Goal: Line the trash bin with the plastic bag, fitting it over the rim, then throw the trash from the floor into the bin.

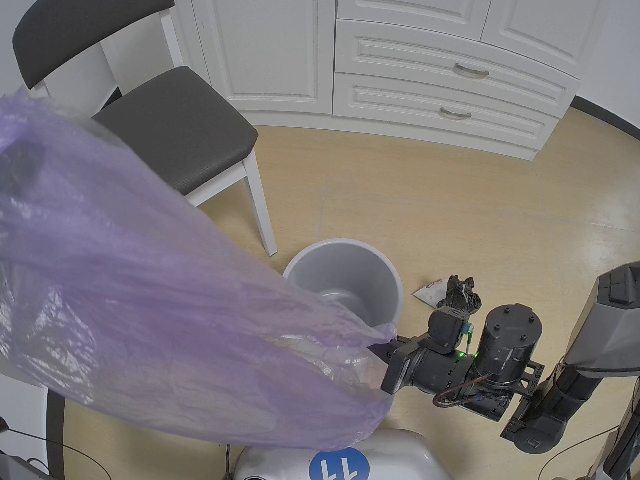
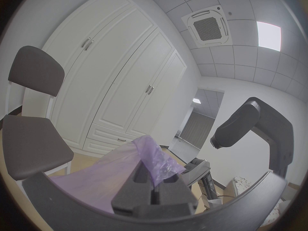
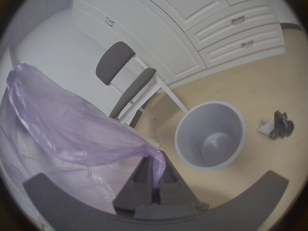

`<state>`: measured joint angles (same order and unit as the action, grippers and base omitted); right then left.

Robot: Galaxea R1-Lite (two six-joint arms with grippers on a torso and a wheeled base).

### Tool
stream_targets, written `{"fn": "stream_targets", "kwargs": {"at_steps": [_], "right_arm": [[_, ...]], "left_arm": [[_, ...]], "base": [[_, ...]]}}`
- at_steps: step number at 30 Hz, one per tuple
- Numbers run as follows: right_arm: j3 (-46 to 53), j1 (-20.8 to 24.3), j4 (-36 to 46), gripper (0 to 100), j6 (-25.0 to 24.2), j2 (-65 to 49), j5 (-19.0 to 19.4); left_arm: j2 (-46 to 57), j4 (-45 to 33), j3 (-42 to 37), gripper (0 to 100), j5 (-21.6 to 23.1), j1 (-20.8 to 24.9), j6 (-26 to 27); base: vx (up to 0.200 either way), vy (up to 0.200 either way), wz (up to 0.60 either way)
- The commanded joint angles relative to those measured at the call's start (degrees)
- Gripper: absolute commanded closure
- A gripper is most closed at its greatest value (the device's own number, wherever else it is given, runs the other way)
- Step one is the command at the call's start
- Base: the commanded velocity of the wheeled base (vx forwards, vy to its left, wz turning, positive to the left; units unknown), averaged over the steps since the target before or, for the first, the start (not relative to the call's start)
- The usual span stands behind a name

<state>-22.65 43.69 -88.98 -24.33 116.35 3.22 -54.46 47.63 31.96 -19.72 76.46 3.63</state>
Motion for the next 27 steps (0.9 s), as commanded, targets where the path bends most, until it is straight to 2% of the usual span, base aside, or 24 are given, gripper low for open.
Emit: {"fn": "stream_targets", "kwargs": {"at_steps": [1,6,11,17,22,26,27], "right_arm": [[-0.38,-0.62,-1.02,100,3.50,-1.56,-2.08],[-1.61,-1.06,-1.02,100,5.88,-4.37,-5.86],[-2.05,-1.68,-1.02,100,12.12,-8.33,-10.16],[-0.73,-1.86,-1.02,100,17.30,-14.57,-11.83],[-0.47,-1.77,-1.02,100,20.03,-18.17,-13.59],[-1.17,-1.68,3.02,100,21.08,-22.13,-16.14],[-1.70,-1.42,6.71,100,21.52,-24.50,-17.72]], "left_arm": [[-0.12,-1.13,0.03,100,-0.14,0.01,-0.03],[-0.21,-3.77,-0.15,100,-0.23,-0.79,-0.12],[-0.39,-9.13,-0.67,100,-0.31,-2.98,-0.03],[-0.39,-14.23,-0.67,100,-0.14,-6.50,-0.03],[-0.74,-15.46,-0.94,100,-0.31,-6.76,-0.03],[-1.00,-16.78,-1.03,100,-0.31,-7.47,0.06],[-1.27,-17.66,-1.11,100,-0.23,-8.26,0.06]], "base": [[0.000,0.000,0.00],[0.000,0.000,0.00],[0.000,0.000,0.00],[0.000,0.000,0.00],[0.000,0.000,0.00],[0.000,0.000,0.00],[0.000,0.000,0.00]]}}
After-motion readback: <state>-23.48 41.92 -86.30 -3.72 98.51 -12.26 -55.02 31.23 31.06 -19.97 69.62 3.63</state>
